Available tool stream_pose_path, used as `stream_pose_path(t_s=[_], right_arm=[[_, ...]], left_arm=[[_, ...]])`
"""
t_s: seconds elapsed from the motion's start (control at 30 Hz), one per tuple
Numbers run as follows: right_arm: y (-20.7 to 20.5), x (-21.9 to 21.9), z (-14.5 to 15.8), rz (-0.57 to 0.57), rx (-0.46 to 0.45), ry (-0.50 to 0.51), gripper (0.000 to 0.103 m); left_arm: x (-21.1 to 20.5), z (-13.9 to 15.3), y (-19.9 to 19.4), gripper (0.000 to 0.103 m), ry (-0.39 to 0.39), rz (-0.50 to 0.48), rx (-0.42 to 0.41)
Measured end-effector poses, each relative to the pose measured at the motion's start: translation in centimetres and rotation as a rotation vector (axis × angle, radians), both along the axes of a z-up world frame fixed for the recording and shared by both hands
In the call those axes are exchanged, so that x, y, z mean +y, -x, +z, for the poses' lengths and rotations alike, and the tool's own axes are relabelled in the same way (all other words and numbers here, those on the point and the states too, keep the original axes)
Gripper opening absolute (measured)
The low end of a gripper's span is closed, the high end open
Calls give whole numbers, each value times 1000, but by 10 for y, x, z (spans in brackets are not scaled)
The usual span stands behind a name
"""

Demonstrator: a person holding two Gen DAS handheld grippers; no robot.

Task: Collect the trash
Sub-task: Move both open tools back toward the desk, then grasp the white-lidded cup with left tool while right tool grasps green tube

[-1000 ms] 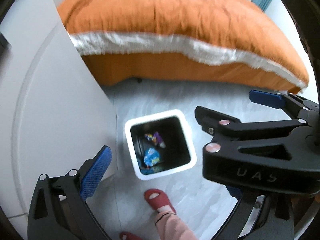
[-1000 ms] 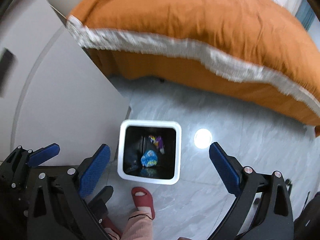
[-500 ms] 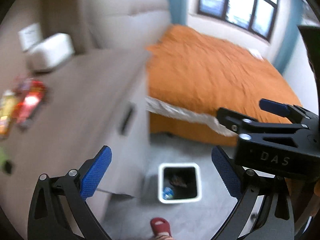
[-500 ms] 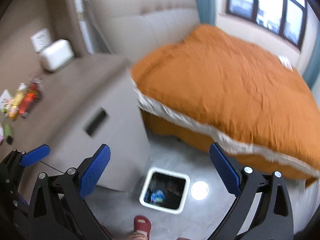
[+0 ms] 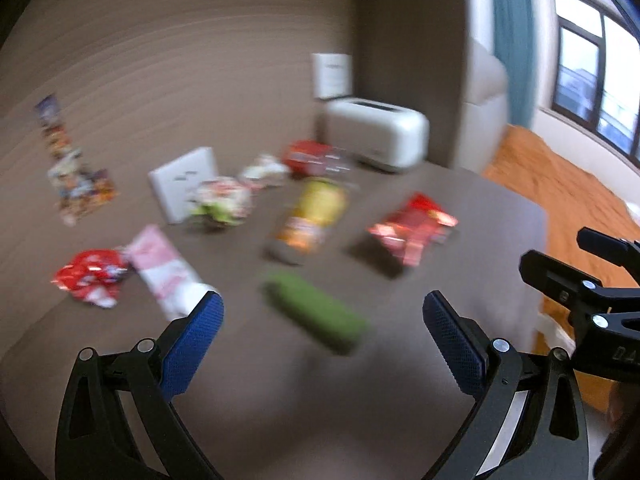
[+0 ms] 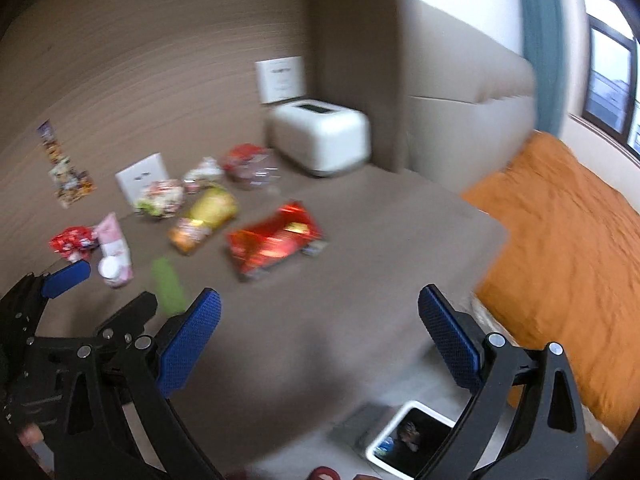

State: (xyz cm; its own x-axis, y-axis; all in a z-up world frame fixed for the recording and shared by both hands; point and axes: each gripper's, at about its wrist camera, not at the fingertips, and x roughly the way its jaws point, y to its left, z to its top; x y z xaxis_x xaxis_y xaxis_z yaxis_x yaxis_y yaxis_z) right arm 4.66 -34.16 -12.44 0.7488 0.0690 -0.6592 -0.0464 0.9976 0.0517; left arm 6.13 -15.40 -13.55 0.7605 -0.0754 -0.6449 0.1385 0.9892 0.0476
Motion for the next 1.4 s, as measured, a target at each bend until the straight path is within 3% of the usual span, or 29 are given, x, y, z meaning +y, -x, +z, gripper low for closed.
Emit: stream_pose_path(t_s=[0.1,0.23,0.5,0.6,0.67,0.73,0.8,0.83,0.87,0.9,0.93,1.1,1.4], right_arm=[[-13,30,-1,61,7,7,98],[-26,64,-8,133,32,25,98],[-56,104,-47,199,141,72,98],[-61,111,-58,219,167,90,91],[-66,115,-67,232,196,98,84],[-68,119,-72,251,210,96,78],[-68,124,-75,272,217,106,64],[-68,127,-77,288,224,117,50],[-69,131,-79,306,234,124,38],[-68,134,-79,315,227,123,33],[-68,137,-78,321,231,123,27],[-66,137,-72,314,227,110,27],[-51,123,-44,269,171,87,27]], left_arm=[[35,1,-5,98,-45,50,-46],[68,-6,-17,98,-112,40,-68],[84,-31,-41,97,-173,-161,-11],[85,-43,-51,97,-183,-224,16],[86,-52,-58,93,-169,-275,49],[87,-55,-63,78,-130,-318,88],[87,-54,-68,67,-105,-339,95],[86,-56,-69,52,-94,-348,110],[86,-58,-73,46,-94,-346,130],[87,-58,-75,34,-91,-343,137],[86,-58,-75,33,-89,-343,138],[88,-54,-68,27,-87,-326,145],[97,-29,-51,27,-34,-310,129]])
